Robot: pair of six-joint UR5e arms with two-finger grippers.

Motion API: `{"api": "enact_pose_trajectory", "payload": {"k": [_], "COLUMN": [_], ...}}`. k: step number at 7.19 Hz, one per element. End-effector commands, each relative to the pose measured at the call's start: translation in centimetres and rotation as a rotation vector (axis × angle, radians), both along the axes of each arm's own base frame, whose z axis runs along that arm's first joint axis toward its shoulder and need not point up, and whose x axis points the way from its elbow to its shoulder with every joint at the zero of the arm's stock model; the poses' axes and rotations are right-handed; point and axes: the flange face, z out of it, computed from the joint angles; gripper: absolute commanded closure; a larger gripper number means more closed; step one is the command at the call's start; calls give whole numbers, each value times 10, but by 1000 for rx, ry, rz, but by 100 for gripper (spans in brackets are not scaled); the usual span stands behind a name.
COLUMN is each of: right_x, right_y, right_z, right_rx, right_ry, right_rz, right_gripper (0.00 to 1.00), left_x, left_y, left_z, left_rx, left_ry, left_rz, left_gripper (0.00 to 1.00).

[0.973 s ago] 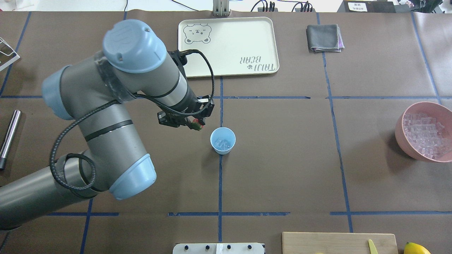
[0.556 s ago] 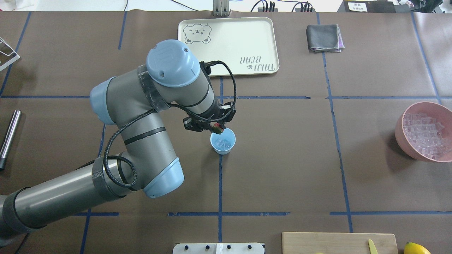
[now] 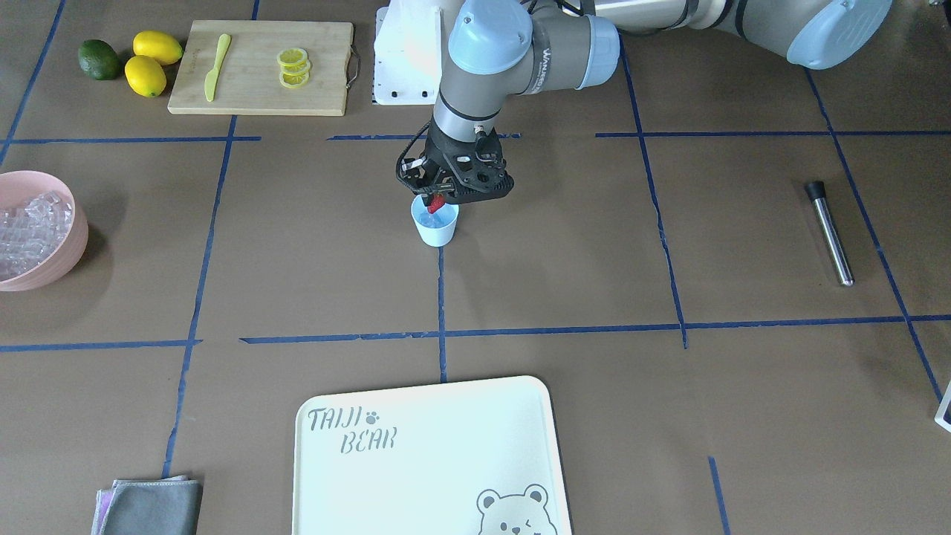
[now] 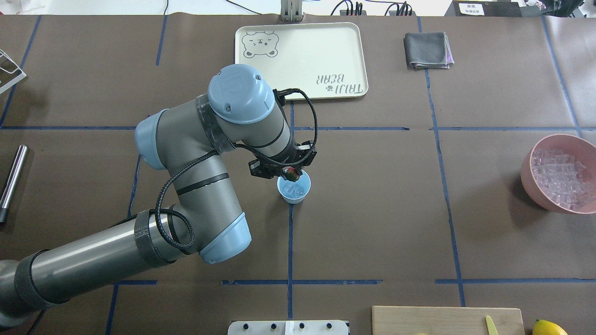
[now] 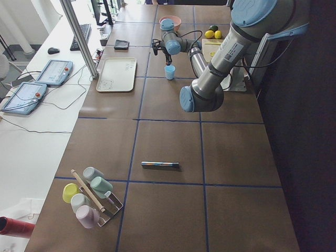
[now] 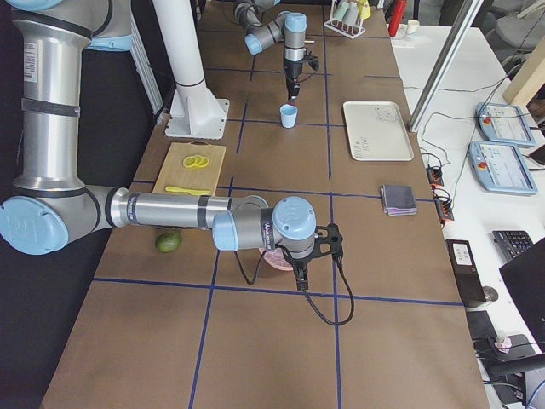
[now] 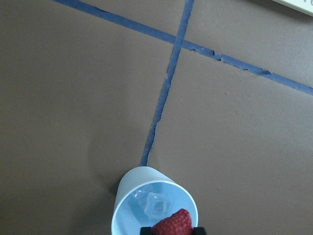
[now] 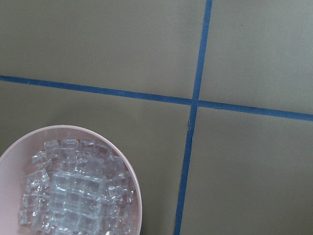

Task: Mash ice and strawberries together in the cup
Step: 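Carry the strawberry with the left gripper over the light-blue cup, then open the left gripper to drop the strawberry into the cup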

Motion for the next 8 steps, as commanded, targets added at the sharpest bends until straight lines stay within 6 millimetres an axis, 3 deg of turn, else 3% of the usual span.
{"api": "enact_pose_trajectory", "payload": {"k": [1,2,3,4,5,6,8], "right_x": [1,1,2,3,3,3,3], "right_y": [0,0,0,0,0,0,-1], "right_z": [0,-1,-1,-2,-2,-3,-3], "right_rx": [-2,0,1,3,3,3,5], "right_ry": [0,0,0,0,-2,-2,-2], "right_rz": [4,4,5,7,6,7,7], "right_gripper": [0,0,0,0,0,0,0], "left_x": [4,8,7,8,7,6,1], "left_y": [3,7,7,7,7,8,7], "left_z": [1,3,3,3,3,2,-1], "left_rx": [-1,-3,1,2,4,5,10], "left_ry": [-3,-6,-4,-6,-4,-3,2], "left_rz": [6,14,15,17,18,18,13], "left_gripper": [100,100,92,48,13,1,1]}}
